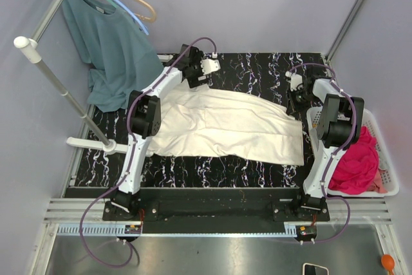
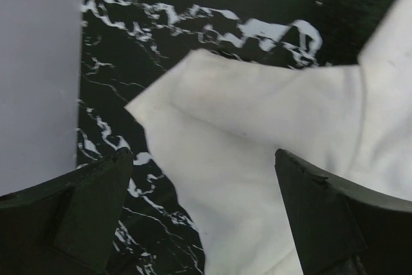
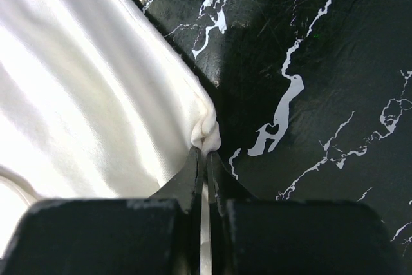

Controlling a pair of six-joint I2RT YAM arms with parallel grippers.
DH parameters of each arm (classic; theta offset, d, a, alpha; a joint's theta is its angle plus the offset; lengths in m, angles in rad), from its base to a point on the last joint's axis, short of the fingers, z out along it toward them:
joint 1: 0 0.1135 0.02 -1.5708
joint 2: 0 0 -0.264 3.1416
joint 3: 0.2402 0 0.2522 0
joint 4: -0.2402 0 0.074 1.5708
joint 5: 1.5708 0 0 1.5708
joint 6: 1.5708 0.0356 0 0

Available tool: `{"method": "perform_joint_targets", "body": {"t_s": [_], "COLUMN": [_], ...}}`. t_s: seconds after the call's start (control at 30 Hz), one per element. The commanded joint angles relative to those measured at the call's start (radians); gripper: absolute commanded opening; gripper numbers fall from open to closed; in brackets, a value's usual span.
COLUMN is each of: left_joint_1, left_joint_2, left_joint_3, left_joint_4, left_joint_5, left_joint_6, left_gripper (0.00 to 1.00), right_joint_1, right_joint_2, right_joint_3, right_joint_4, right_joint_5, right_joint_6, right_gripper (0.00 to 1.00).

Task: Fold and stack the t-shirts
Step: Fold the tshirt

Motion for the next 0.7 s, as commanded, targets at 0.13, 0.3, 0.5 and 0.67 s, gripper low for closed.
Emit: {"method": "perform_joint_targets", "body": {"t_s": [0.13,0.3,0.5,0.67], "left_joint_1": [0.001,0.001,0.001,-0.015], "left_joint_2": [0.042,0.072,0.089,0.080], "left_joint_3": [0.003,0.046,0.084,0.057], "left_joint_4": [0.284,0.268,0.162,0.062], "left_joint_5": [-0.031,0.015,0.104,0.072], "left_joint_6": [0.011,0.026,0.022,0.075], "left_gripper": [0.99,0.99,0.96,0.96], "right_joint_1": [0.014,0.014,0.014,0.014], "right_joint_2": [-0.007,-0.004,-0.004,-0.012], "right_joint_3": [-0.027,-0.026,-0.033,-0.043], "right_joint_4": [-0.023,-0.023,-0.020,-0.018], "right_joint_5": [0.009,0.009,0.009,0.003], "right_joint_6": [-0.009,-0.011,-0.017,-0.017], "right_gripper": [0.00,0.00,0.00,0.00]}}
